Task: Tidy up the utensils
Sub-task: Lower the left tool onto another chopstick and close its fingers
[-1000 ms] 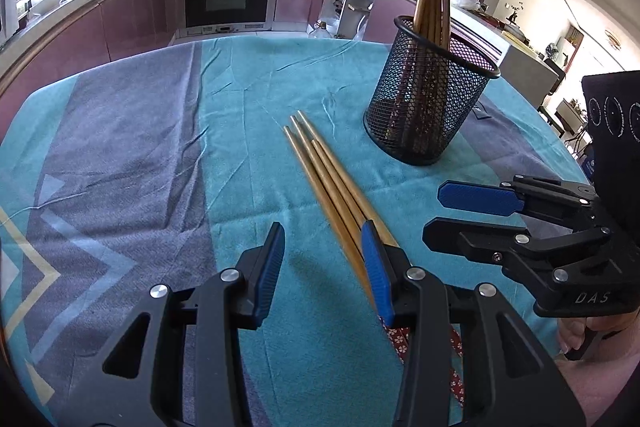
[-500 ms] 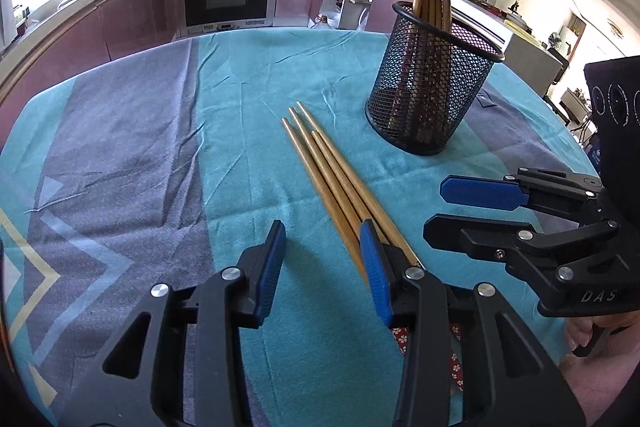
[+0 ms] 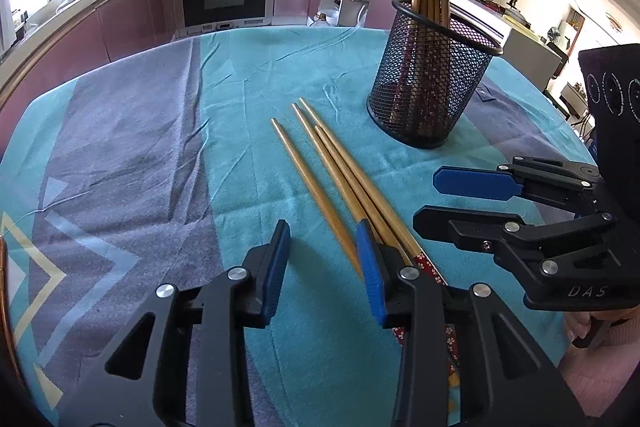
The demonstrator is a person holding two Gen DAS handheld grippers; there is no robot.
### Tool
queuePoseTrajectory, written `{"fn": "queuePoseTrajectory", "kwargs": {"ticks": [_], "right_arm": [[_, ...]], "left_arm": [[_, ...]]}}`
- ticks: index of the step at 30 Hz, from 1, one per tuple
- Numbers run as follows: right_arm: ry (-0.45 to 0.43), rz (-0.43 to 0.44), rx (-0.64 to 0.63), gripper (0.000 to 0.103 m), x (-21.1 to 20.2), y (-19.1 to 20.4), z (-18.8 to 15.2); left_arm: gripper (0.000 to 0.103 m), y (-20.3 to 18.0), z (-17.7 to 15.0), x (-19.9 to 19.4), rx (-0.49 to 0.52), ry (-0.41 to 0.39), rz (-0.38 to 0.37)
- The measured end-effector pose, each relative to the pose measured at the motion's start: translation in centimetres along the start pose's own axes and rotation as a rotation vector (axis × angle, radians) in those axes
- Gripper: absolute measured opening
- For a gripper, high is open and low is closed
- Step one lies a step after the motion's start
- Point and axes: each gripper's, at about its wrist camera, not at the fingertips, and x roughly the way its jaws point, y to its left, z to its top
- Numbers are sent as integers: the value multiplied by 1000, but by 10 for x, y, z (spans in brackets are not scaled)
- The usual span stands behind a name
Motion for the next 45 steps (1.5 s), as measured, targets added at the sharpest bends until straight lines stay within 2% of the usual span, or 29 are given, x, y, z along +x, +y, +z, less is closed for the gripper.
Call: {"fn": "queuePoseTrajectory", "kwargs": {"ticks": [3,10,16,20,45], "right_arm": [[7,-14,-11,41,4,2,1],[24,-55,-45,33,15,7,3],[31,-77,-63,31,16,9,4],[35,-101,-66,24,17,8,4],[24,-134,-38,23,34,3,21]], "left_arm": [[32,1,-1,0,-1,-1,-1],[28,6,0,-1,-12,1,-8],[28,10,1,-2,-15,2,-8],[25,10,1,-2,-26,4,-9],[24,10,18,12,-32,9,34]]}}
